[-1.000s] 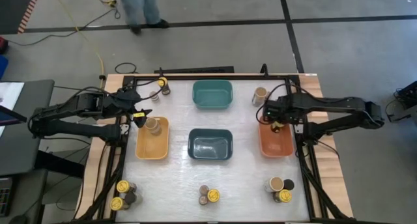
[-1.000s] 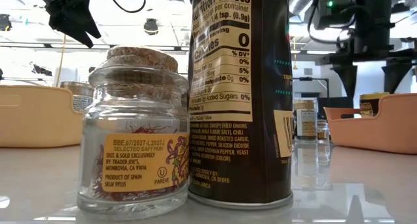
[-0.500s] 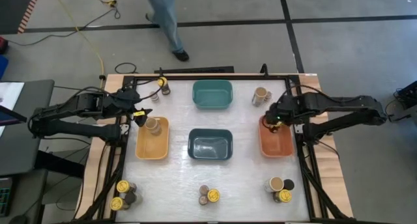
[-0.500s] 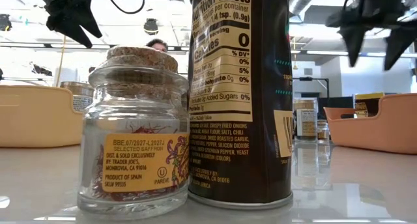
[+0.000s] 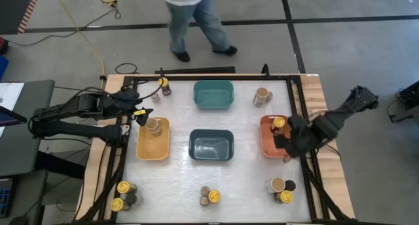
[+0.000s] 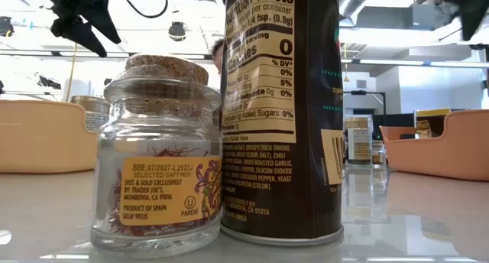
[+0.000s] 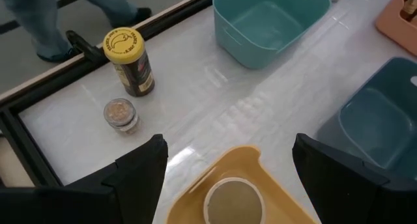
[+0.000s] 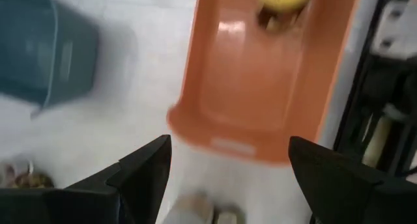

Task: Sort spices by type
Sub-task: Put the yellow seasoning bottle into the orange bin

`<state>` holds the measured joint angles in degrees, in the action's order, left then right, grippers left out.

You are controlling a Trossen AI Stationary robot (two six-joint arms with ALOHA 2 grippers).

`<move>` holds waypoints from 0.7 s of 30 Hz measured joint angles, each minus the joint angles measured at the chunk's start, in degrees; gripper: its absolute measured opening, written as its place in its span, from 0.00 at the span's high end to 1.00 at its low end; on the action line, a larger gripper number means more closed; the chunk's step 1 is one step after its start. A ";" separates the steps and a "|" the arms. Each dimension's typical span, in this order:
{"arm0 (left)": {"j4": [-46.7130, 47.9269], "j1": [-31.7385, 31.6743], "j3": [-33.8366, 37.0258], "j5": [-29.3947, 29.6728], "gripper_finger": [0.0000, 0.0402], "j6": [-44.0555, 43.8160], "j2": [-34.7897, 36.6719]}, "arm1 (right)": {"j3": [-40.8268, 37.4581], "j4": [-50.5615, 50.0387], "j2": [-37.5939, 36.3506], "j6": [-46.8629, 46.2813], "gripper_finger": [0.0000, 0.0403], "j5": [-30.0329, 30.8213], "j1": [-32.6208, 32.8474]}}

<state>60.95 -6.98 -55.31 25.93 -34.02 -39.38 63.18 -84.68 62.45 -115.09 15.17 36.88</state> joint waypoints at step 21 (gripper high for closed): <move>0.01 -0.01 0.00 0.02 0.21 -0.31 0.00 | 17.20 4.47 18.87 -19.03 0.17 -5.95 24.31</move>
<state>60.96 -6.99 -55.31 25.96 -34.33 -39.38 80.38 -80.20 81.32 -134.12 9.22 61.19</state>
